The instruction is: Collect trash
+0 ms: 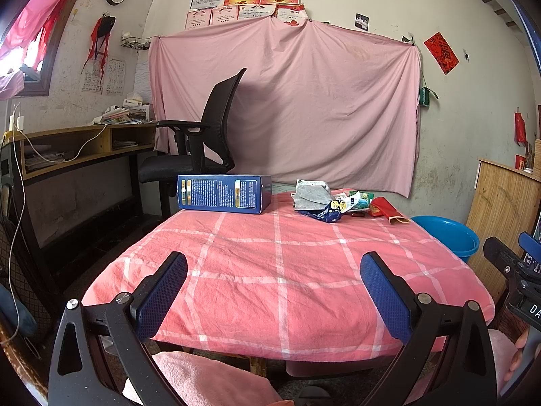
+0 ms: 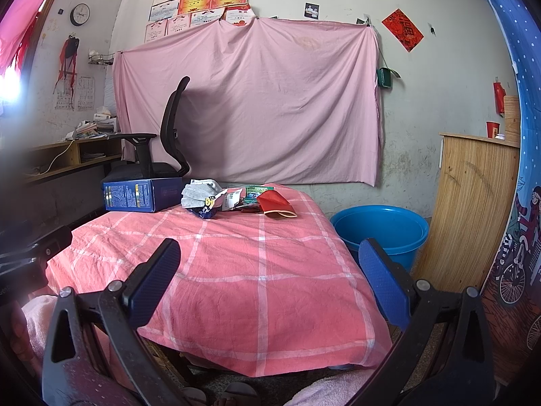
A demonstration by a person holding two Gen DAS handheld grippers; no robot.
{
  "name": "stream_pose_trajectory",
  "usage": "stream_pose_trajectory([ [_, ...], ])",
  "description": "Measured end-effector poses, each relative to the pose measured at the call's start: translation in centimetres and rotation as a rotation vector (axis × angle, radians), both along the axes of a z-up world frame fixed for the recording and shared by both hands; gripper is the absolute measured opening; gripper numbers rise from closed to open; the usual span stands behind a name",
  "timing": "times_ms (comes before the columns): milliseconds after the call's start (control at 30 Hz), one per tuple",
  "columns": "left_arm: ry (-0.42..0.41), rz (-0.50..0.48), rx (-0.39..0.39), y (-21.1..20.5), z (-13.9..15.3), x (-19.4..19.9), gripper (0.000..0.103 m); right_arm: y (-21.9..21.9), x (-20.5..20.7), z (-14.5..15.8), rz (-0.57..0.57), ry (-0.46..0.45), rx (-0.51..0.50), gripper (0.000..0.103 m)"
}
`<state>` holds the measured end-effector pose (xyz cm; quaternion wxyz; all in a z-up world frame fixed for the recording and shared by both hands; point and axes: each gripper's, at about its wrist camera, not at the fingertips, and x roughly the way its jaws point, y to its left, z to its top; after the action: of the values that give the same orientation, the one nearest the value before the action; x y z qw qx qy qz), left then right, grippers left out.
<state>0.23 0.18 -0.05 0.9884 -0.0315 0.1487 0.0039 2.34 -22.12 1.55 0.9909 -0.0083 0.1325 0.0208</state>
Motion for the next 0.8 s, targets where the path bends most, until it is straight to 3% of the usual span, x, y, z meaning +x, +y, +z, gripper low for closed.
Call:
stream_pose_trajectory([
  [800, 0.001, -0.001, 0.000, -0.15, -0.08, 0.13, 0.100, -0.01, 0.10, 0.05, -0.001, 0.004, 0.004, 0.103],
])
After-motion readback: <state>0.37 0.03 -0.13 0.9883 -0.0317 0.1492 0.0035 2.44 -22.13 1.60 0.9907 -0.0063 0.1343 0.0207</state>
